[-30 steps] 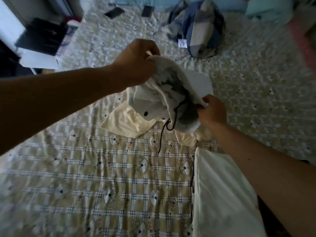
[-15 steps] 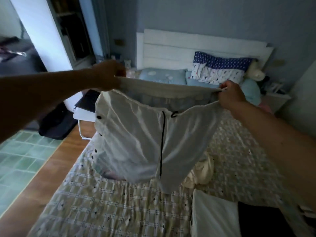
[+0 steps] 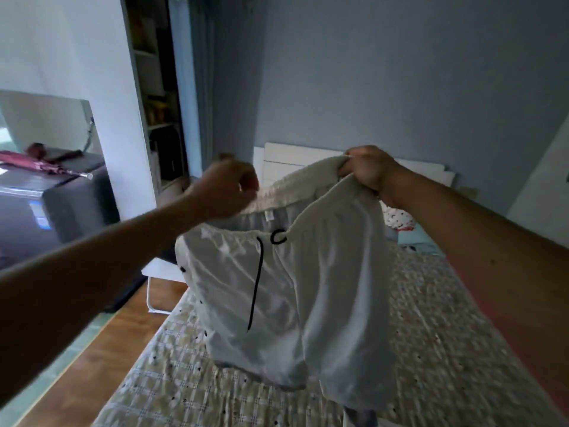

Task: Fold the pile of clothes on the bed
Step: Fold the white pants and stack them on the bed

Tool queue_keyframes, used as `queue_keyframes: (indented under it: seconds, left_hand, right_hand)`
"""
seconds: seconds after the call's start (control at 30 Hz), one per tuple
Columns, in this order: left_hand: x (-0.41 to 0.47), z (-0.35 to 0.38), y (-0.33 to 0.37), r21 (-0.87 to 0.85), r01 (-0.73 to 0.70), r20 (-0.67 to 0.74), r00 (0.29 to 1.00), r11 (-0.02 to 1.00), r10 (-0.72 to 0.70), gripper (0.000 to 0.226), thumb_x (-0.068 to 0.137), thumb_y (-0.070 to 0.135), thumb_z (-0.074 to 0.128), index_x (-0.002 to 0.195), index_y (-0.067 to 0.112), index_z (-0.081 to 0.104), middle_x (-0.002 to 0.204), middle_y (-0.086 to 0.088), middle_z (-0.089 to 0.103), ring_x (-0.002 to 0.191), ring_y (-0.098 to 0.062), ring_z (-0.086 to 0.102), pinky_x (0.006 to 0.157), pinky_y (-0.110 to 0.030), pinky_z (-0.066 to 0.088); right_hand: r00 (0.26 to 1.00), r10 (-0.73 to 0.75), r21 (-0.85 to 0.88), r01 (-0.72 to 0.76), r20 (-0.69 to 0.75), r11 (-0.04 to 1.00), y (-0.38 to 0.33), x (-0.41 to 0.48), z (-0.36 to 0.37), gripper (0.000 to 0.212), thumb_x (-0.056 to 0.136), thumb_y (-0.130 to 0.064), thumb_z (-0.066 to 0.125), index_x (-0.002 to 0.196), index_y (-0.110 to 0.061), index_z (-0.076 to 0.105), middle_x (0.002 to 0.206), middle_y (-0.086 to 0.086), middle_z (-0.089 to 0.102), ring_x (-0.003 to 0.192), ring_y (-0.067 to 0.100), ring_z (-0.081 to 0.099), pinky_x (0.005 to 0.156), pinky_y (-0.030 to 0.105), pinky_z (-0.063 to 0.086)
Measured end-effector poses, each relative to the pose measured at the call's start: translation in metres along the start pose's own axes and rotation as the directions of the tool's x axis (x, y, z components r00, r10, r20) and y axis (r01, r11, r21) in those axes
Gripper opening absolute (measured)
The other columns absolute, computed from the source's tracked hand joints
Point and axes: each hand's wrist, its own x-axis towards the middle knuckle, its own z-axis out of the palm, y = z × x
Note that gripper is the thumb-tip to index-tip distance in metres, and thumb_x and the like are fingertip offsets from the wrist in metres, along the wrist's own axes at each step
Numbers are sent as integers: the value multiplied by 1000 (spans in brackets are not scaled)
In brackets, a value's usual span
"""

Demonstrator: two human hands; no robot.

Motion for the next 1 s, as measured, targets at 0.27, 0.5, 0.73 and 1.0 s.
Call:
queue_keyframes:
  seconds: [0.27, 0.5, 0.73, 1.0]
  left_hand:
    - [-40, 95, 28, -250, 97, 346, 938, 963, -4, 34, 89, 38, 72, 96, 5, 72, 76, 1, 68, 74, -17, 64, 61, -19, 48]
    - [-37, 102, 31, -791, 104, 36, 992, 603, -123, 20, 85, 12, 74, 81, -1, 59, 70, -6, 66, 67, -16, 59, 67, -33, 47]
    - [-32, 74, 73, -950, 101, 243, 835, 297, 493, 19, 89, 14, 61, 102, 4, 52, 92, -18, 61, 89, -31, 58, 85, -49, 40]
    - [-6, 63, 88, -790, -58, 433, 652, 610, 623, 21, 98, 9, 48, 100, 12, 69, 123, -12, 70, 121, -29, 62, 105, -48, 44]
  right_hand:
    - [998, 13, -48, -15, -60, 999, 2, 7, 38, 14, 78, -5, 59, 68, -16, 60, 81, 10, 64, 81, 23, 58, 69, 30, 42]
    - [970, 118, -4, -121, -212, 993, 32, 8, 1, 20, 87, -10, 55, 99, -5, 69, 101, 16, 67, 94, 28, 61, 72, 29, 42]
    - [949, 174, 40, -169, -263, 985, 25, 23, -10, 20, 85, -15, 51, 96, -10, 67, 110, 17, 68, 103, 32, 63, 75, 29, 43]
    - [956, 101, 49, -91, -277, 995, -4, 40, -31, 13, 91, -16, 49, 92, -15, 62, 101, 12, 63, 97, 29, 60, 73, 29, 41]
